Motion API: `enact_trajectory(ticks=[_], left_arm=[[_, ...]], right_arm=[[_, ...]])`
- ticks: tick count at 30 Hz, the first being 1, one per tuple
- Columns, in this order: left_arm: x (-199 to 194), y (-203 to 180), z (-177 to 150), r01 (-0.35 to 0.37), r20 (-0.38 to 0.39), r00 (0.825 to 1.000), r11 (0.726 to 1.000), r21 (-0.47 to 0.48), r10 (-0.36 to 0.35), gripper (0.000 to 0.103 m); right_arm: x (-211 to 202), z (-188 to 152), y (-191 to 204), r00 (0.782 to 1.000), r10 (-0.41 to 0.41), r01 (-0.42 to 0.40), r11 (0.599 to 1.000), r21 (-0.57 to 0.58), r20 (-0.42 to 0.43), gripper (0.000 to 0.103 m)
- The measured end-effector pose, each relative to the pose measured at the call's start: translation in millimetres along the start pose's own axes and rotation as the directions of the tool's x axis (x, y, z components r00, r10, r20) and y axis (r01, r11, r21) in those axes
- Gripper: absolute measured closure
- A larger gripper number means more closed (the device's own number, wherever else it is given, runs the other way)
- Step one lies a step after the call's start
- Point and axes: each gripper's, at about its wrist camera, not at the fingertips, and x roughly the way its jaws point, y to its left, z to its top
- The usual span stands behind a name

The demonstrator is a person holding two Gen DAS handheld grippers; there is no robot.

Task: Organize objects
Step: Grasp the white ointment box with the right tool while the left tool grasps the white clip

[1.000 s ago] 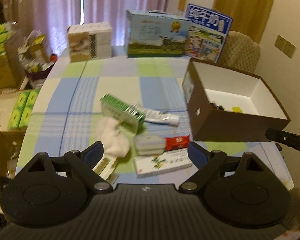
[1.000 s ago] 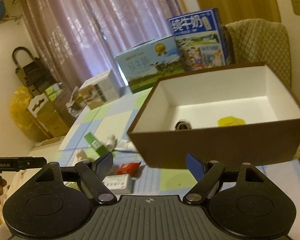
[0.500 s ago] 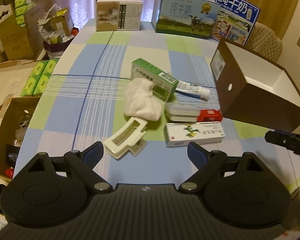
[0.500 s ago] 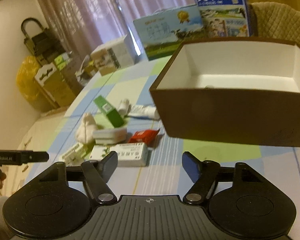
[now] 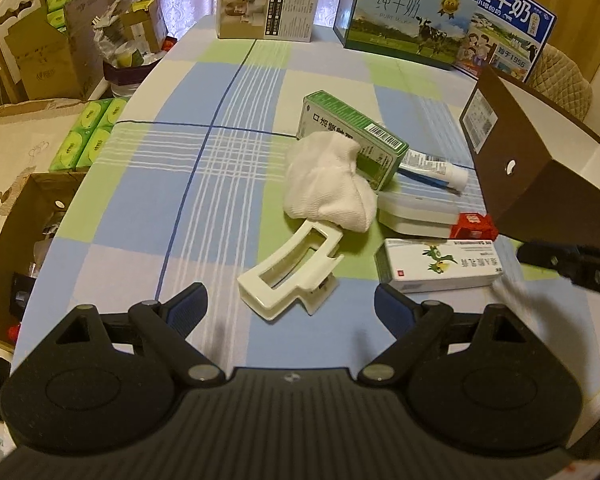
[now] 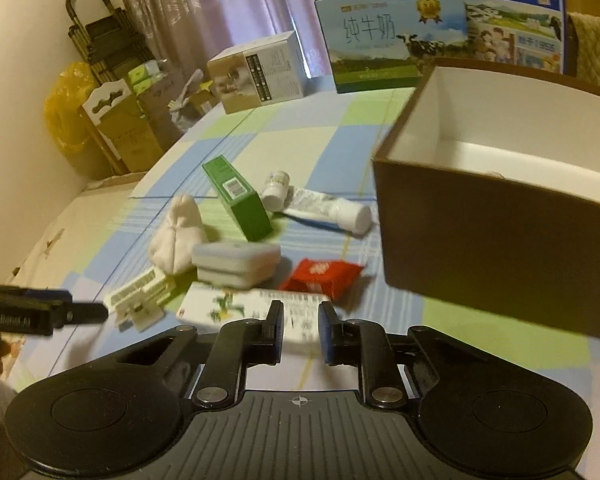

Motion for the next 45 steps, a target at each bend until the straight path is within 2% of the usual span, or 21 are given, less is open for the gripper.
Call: enact_trajectory(ticks=[5, 13, 19, 23, 24, 26, 27, 28, 32, 35, 36, 37, 41, 45], left_arm=[[5.5, 1.9, -1.2, 0.007, 0.004, 1.000, 1.000, 0.006, -0.007, 0.015], [10.2, 0.9, -2.7, 0.029, 0.001, 1.000, 0.999, 0.036, -0.029, 0.015], [11.7, 3.4, -4.2, 0.034, -0.003, 0.999, 0.999, 0.025, -0.034, 0.015], [11.2, 1.3, -5.9, 0.038, -0.001, 0.999, 0.998, 0.042, -0.038, 0.015], [11.4, 0.1, -6.3, 0.035, 0.000, 0.999, 0.998, 0.050, -0.035, 0.015], [11.9, -1.1, -7.4, 0.033, -0.001, 0.999, 0.998, 0.058, -0.033, 0.015], [12.4, -1.3, -7.8, 0.034, -0.003, 0.999, 0.998, 0.058, -0.034, 0.015], [13.1, -1.2, -8.0, 0.034, -0.005, 0.999, 0.998, 0.056, -0.034, 0.015], [13.7, -1.9, -8.4, 0.032, -0.005, 0.999, 0.997, 0.065, -0.032, 0.015], [14.5, -2.8, -8.1, 0.031, -0.006, 1.000, 0.997, 0.072, -0.031, 0.015], [15.1, -3.0, -7.8, 0.030, -0.007, 1.000, 0.997, 0.076, -0.030, 0.015], [15.5, -3.1, -7.4, 0.029, -0.007, 1.000, 0.996, 0.081, -0.028, 0.015], [18.7, -4.1, -5.7, 0.020, -0.007, 1.000, 0.994, 0.105, -0.020, 0.015], [26.3, -5.1, -1.5, 0.024, -0.012, 1.000, 0.992, 0.125, -0.023, 0.016]], right_arm=[[27.7, 13.5, 1.2, 1.000, -0.001, 0.001, 1.000, -0.022, -0.017, 0.088], [56.9, 18.7, -13.6, 0.993, 0.084, -0.080, 0.995, 0.053, -0.081, 0.087], [45.5, 6.5, -20.7, 0.981, 0.150, -0.137, 0.985, 0.108, -0.121, 0.087], [29.9, -10.9, -9.0, 0.976, 0.163, -0.154, 0.985, 0.071, -0.144, 0.086], [27.1, -13.9, -5.1, 0.977, 0.155, -0.148, 0.987, 0.060, -0.145, 0.082], [20.4, -18.6, 4.7, 0.982, 0.133, -0.130, 0.991, 0.027, -0.131, 0.065], [17.8, -20.0, 10.9, 0.986, 0.120, -0.121, 0.993, 0.004, -0.117, 0.050], [17.9, -20.5, 16.6, 0.988, 0.114, -0.117, 0.993, -0.024, -0.105, 0.046], [28.7, -23.2, 45.6, 0.992, 0.063, -0.085, 0.975, -0.206, -0.108, 0.046], [40.1, -28.2, 63.5, 0.995, 0.014, -0.048, 0.939, -0.340, -0.101, 0.047], [43.2, -31.3, 66.1, 0.995, -0.003, -0.035, 0.928, -0.371, -0.100, 0.050], [44.1, -33.9, 68.0, 0.995, -0.016, -0.026, 0.920, -0.392, -0.103, 0.062], [36.5, -46.1, 63.7, 0.994, -0.028, -0.017, 0.915, -0.402, -0.106, 0.065], [20.2, -53.3, 50.7, 0.992, -0.048, 0.005, 0.937, -0.348, -0.114, 0.065]])
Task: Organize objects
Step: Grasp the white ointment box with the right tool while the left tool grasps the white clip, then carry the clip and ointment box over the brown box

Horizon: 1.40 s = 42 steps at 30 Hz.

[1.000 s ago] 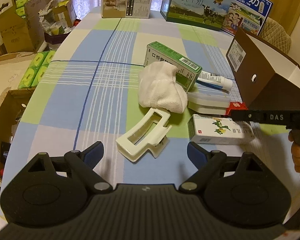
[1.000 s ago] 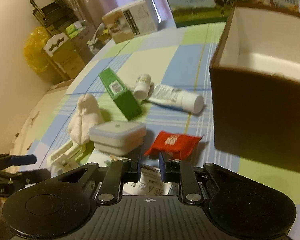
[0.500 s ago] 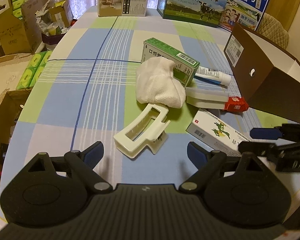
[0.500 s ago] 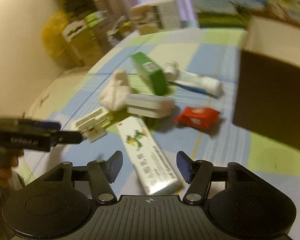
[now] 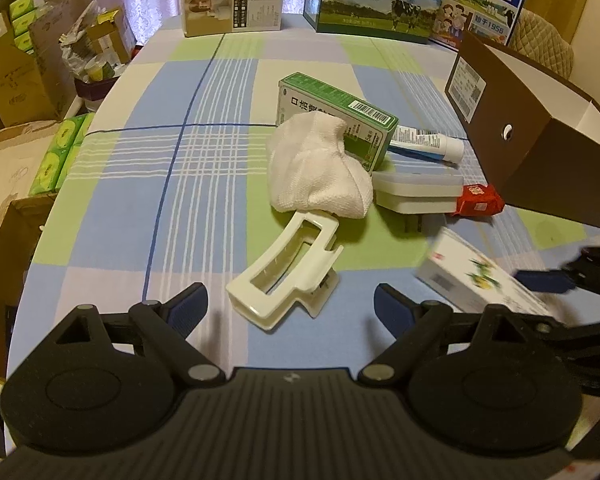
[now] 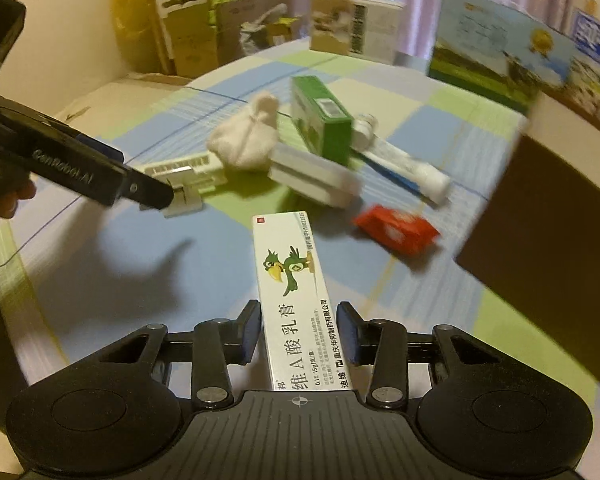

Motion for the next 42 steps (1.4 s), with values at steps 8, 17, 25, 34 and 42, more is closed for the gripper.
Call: enact_trajectory(ticks=[8, 17, 25, 34, 42], left_arm=[[22.8, -2.7, 9.0, -0.005, -0.018, 1.000, 0.998, 0.061, 0.006, 0.022], [32.8, -2.3, 10.9, 0.023, -0.049, 0.999, 1.000, 0.011, -0.023, 0.055], [20.3, -29.6, -7.2, 0.065, -0.063, 0.996, 0.998, 0.015, -0.064, 0.067], [24.4, -37.5, 2.7, 0.020, -0.056, 0.998, 0.999, -0.041, -0.023, 0.050], [30.5, -44.8, 7.4, -0.007, -0.054, 0.999, 0.997, -0.082, 0.002, 0.065]], right_arm=[[-33.9, -29.4, -38.9, 0.993, -0.116, 0.118, 0.975, 0.188, -0.022, 0.065], [-49.7, -46.8, -80.0, 0.984, -0.173, 0.180, 0.929, 0.323, -0.048, 0.065], [-50.5, -51.7, -77.9, 0.985, -0.168, 0.174, 0.934, 0.312, -0.045, 0.065], [-43.9, -47.7, -78.8, 0.986, -0.157, 0.166, 0.935, 0.314, -0.054, 0.063], [-39.0, -40.4, -81.4, 0.985, -0.171, 0.174, 0.932, 0.319, -0.037, 0.063]])
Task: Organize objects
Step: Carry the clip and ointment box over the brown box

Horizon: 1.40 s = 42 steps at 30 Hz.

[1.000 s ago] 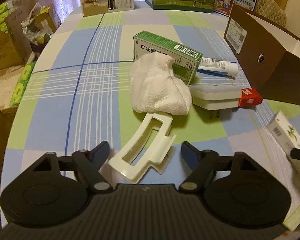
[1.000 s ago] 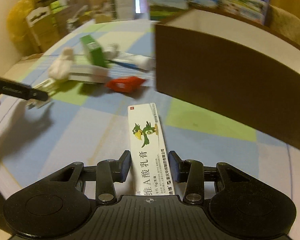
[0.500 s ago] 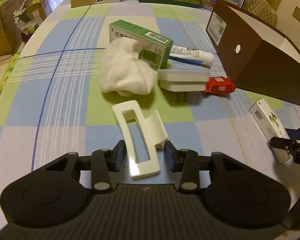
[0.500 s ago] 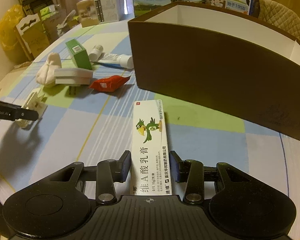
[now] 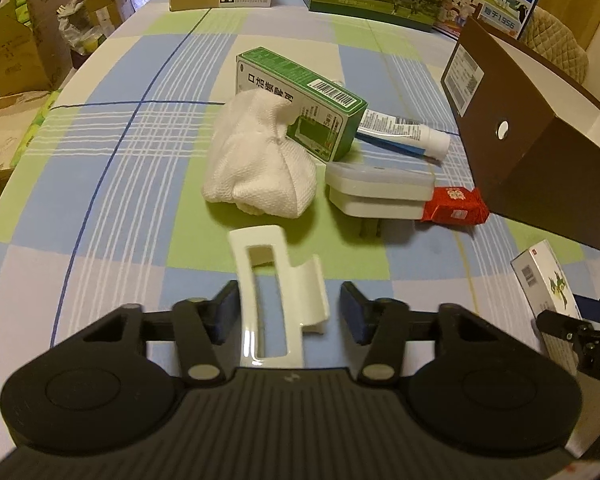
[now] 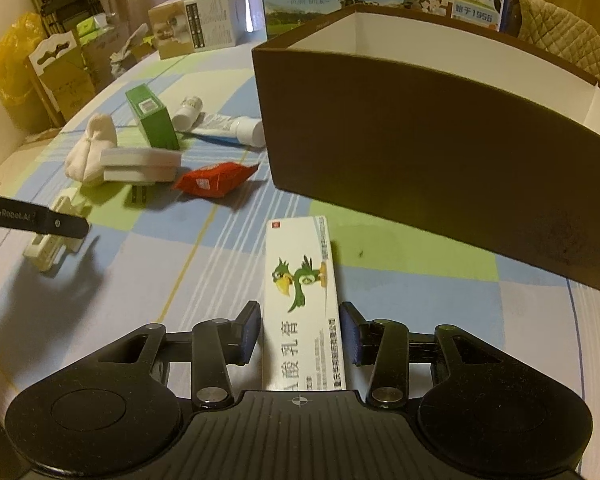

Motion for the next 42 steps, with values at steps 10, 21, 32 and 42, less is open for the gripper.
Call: enact_trajectory(ticks=[10, 21, 32, 42], left_arm=[[-8.7, -5.4, -11.4, 0.002, -0.014, 1.000, 1.000, 0.023, -0.001, 0.066], [-28.2, -32.6, -18.2, 0.042, 0.004, 0.999, 0.996, 0.078, -0.042, 0.066], [-72.2, -78.6, 6.0, 0.130, 0.096, 0.985, 0.979, 0.156, -0.146, 0.066], [-85.2, -151.0, 57.2, 0.207, 0.159, 0.954, 0.942, 0.263, -0.254, 0.066]], right_arm=[[-0.5, 3.6, -2.4, 1.000, -0.002, 0.001, 1.000, 0.008, 0.020, 0.063], [-0.2, 0.0, 4.3, 1.000, -0.015, 0.016, 0.999, -0.049, 0.019, 0.068], [-67.0, 19.1, -14.9, 0.991, 0.052, -0.059, 0.997, 0.053, 0.123, 0.068], [-127.7, 60.3, -66.9, 0.966, 0.018, -0.050, 0.992, 0.117, 0.259, 0.068]])
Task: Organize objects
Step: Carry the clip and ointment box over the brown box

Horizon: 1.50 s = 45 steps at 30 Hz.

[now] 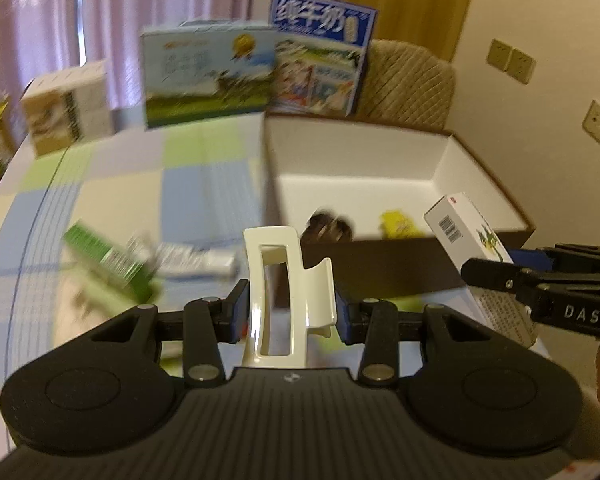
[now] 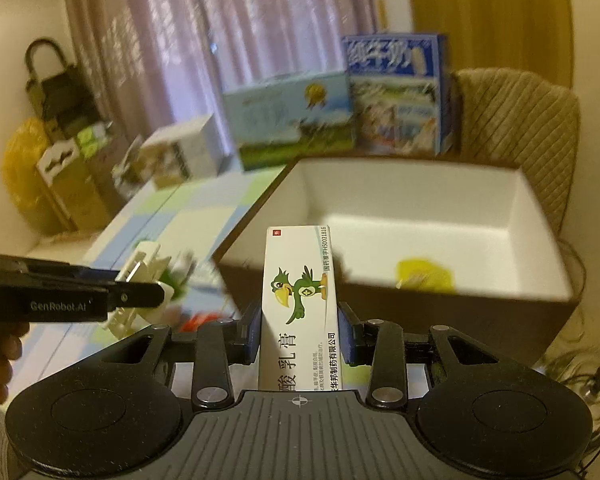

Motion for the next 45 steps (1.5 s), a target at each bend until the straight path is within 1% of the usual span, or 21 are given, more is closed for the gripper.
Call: enact_trajectory(ticks=[5, 9, 14, 16, 23, 30, 37, 41, 42, 44, 45], left_arm=[[21.5, -29.0, 37.7, 0.041, 0.009, 0.999, 0.998, 0.044, -0.041, 0.066], [39.1, -55.7, 64.4, 0.058, 0.025, 0.998, 0.994, 0.090, -0.060, 0.066], [72.9, -78.6, 86.9, 0.077, -0.009, 0.997, 0.993, 0.089, -0.077, 0.066], [88.8, -86.6, 93.4, 0.072, -0.032, 0.997, 0.993, 0.089, -0.069, 0.066], [132.9, -101.9, 97.3, 0.071, -0.109, 0.992, 0.995, 0.069, -0.063, 0.066], [168.0, -114.9, 93.6, 0.057, -0.172, 0.984, 0.996, 0.067, -0.045, 0.066], [192.9, -113.2, 79.8, 0.030, -0.221, 0.975, 0.997, 0.078, -0.012, 0.066], [201.4, -114.6, 73.3, 0.032, -0.242, 0.970, 0.995, 0.091, -0.009, 0.065], [202.0, -116.0, 71.6, 0.029, -0.243, 0.970, 0.994, 0.104, -0.002, 0.064], [201.8, -117.7, 69.4, 0.023, -0.239, 0.971, 0.992, 0.124, 0.008, 0.059], [201.3, -117.1, 69.2, 0.021, -0.237, 0.971, 0.992, 0.125, 0.010, 0.054]], right_arm=[[-9.7, 31.0, -29.2, 0.997, -0.072, 0.071, 0.997, 0.027, 0.040, 0.068], [-13.4, 50.9, -54.0, 0.992, -0.107, 0.105, 0.994, 0.042, 0.060, 0.068], [-0.8, 67.9, -85.9, 0.988, -0.151, 0.146, 0.985, 0.087, 0.045, 0.068], [9.0, 73.0, -99.7, 0.987, -0.156, 0.152, 0.982, 0.113, 0.029, 0.068], [40.5, 74.0, -133.9, 0.978, -0.201, 0.206, 0.964, 0.167, -0.047, 0.068], [71.3, 64.1, -151.5, 0.960, -0.256, 0.272, 0.950, 0.155, -0.115, 0.068], [82.9, 50.7, -165.7, 0.949, -0.274, 0.298, 0.941, 0.159, -0.153, 0.068], [85.5, 46.8, -169.2, 0.947, -0.275, 0.301, 0.940, 0.161, -0.164, 0.068], [85.4, 46.3, -169.7, 0.947, -0.276, 0.302, 0.940, 0.161, -0.165, 0.068], [84.9, 45.7, -170.1, 0.947, -0.276, 0.302, 0.940, 0.160, -0.165, 0.068], [85.0, 45.5, -170.2, 0.947, -0.276, 0.302, 0.940, 0.158, -0.167, 0.068]])
